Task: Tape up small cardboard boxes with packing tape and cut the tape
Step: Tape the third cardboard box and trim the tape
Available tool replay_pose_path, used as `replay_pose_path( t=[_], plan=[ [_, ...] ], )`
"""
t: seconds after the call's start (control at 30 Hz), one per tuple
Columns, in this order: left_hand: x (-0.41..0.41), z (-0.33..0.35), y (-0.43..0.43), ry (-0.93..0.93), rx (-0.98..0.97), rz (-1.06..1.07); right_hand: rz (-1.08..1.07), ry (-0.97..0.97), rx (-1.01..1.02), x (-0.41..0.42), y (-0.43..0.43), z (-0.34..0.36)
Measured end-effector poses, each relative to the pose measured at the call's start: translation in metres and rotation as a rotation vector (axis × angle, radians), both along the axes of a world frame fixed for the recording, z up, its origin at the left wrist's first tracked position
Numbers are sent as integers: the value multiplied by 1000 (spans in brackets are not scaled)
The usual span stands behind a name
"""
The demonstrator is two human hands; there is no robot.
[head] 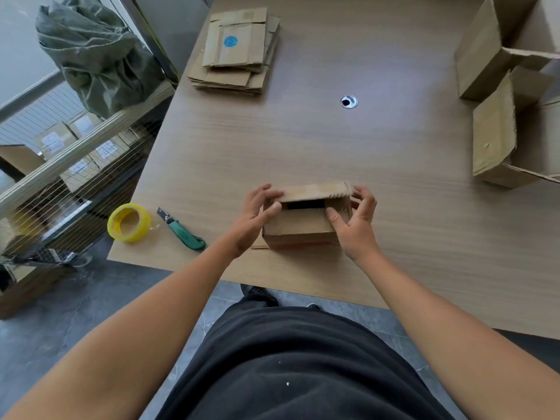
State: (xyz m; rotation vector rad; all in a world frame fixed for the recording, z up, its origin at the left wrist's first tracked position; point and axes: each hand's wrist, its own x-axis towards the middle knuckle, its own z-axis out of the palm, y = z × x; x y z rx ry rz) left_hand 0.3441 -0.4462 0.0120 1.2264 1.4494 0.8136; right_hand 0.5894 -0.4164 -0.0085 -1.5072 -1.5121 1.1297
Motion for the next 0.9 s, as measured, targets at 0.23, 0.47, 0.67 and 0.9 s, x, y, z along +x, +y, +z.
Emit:
replay_pose_path(
  t=[0.23,0.47,0.67,0.9],
  plan=[
    [21,-25,-8,-260,-110,419,32,91,-67,-6,3,2],
    [4,-24,9,-168,-280,381,-53,57,-158,-30,7,-6],
    [-14,-22,15,-276,-430,330,-268,356,-402,-52,5,0],
    [-25,-28,14,-319,-541,248,-124,358,-549,-43,7,-3]
  ],
)
